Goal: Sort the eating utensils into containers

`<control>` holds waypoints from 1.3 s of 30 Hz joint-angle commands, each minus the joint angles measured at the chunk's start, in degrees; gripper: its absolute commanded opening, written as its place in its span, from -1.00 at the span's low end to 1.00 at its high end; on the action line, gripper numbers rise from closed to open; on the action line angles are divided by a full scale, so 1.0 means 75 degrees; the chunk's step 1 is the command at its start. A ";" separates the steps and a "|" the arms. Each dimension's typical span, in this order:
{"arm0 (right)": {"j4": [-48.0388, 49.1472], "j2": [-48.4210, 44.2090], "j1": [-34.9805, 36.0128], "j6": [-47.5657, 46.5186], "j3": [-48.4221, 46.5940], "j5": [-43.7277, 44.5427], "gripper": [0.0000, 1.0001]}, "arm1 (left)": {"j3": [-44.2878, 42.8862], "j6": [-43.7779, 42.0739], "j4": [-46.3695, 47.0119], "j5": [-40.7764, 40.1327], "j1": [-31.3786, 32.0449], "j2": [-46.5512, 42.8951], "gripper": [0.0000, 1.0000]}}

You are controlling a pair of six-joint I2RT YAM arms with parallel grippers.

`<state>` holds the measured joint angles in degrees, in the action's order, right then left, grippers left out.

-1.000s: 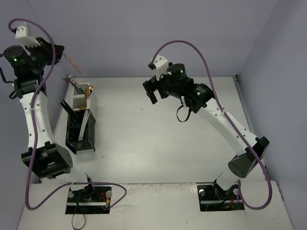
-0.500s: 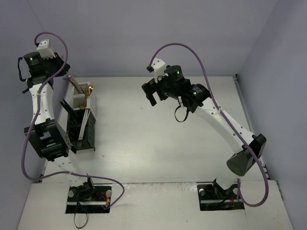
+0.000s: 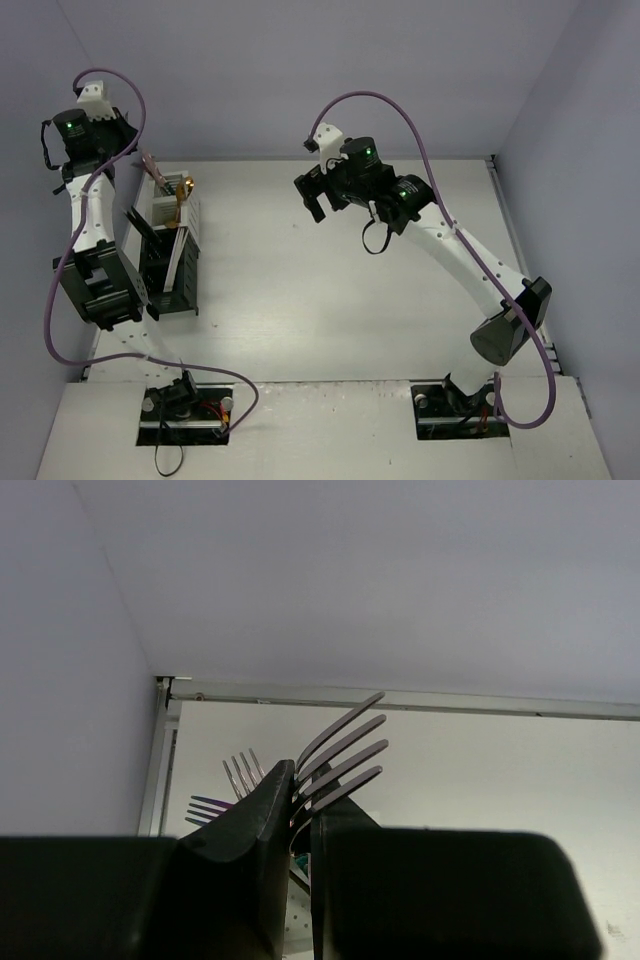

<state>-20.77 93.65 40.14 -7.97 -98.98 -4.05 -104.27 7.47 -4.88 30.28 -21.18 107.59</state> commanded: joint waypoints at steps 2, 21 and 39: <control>0.0437 0.0052 -0.0035 0.0008 -0.0107 -0.0061 1.00 | 0.0025 -0.0168 0.1138 -0.0120 0.0003 -0.0246 -0.90; 0.0355 -0.0828 -0.0296 0.0052 0.0392 0.0013 1.00 | -0.1199 -0.1487 -0.1713 0.0019 0.0149 -0.2133 0.52; -0.0592 -0.1849 -0.3420 0.0513 0.2146 0.0340 1.00 | 0.1583 -0.1949 -0.6562 -0.2383 0.3384 -0.4533 0.73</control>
<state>-25.12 84.09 15.08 -4.64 -85.16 -2.07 -98.79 -9.04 -50.53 24.80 -1.45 75.08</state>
